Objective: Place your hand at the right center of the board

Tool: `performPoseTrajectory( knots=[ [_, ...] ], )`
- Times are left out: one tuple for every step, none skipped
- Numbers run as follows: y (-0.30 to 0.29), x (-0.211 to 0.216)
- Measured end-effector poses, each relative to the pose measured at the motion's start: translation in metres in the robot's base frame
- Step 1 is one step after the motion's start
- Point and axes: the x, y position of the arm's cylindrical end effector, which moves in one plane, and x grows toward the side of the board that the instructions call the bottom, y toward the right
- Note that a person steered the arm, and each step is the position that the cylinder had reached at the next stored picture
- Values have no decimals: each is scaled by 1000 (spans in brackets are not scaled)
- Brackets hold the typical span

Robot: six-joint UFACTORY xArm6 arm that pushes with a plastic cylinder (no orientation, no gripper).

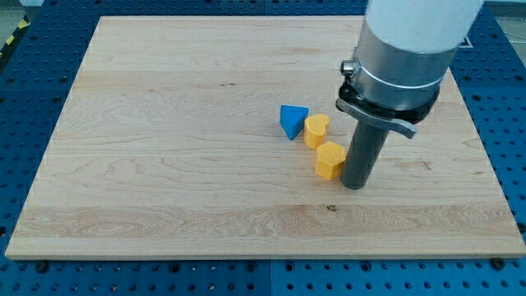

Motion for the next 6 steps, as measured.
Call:
performPoseTrajectory(
  knots=[
    [-17, 0],
    [-36, -2],
    [-41, -4],
    [-2, 10],
    [79, 19],
    [146, -10]
  ],
)
